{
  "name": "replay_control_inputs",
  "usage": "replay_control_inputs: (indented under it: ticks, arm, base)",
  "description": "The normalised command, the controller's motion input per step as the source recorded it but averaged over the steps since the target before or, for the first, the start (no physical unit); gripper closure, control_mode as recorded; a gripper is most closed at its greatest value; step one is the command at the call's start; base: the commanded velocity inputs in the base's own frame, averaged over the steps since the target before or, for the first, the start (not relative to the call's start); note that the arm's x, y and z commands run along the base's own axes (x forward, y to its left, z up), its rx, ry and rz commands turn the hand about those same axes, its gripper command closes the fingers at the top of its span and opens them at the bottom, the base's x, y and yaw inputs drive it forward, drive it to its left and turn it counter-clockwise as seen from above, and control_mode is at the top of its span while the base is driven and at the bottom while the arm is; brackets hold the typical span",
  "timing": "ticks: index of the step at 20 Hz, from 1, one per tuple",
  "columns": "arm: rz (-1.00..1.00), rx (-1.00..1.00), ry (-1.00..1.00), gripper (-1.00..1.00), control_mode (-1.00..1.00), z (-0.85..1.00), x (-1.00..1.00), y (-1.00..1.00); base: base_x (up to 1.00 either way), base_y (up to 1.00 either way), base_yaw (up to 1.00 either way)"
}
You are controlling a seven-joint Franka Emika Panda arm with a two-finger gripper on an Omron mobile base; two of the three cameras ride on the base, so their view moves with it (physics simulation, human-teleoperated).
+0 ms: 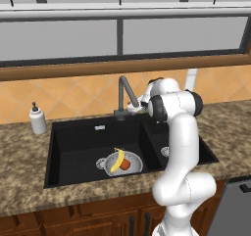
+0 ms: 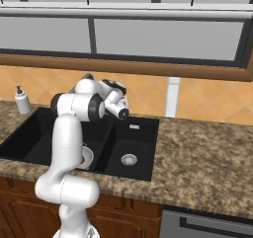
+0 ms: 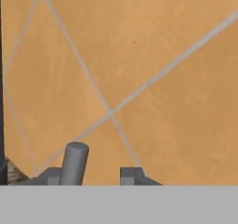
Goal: Put the colander in the sink, put the banana, orange in the colander, and turn on the sink faucet and pour water over the colander.
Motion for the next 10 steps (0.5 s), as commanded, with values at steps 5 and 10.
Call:
replay_control_inputs:
  ticks: [5,10]
  arm:
    - [-0.05,0.00,0.06,1.00,-1.00,-0.13,0.16,-0.88]
    - [-0.09,0.03,0.05,1.00,-1.00,-0.16,0.20,-0.94]
  base:
    - [0.00,0.00,0.00]
    - [0.00,0.00,0.00]
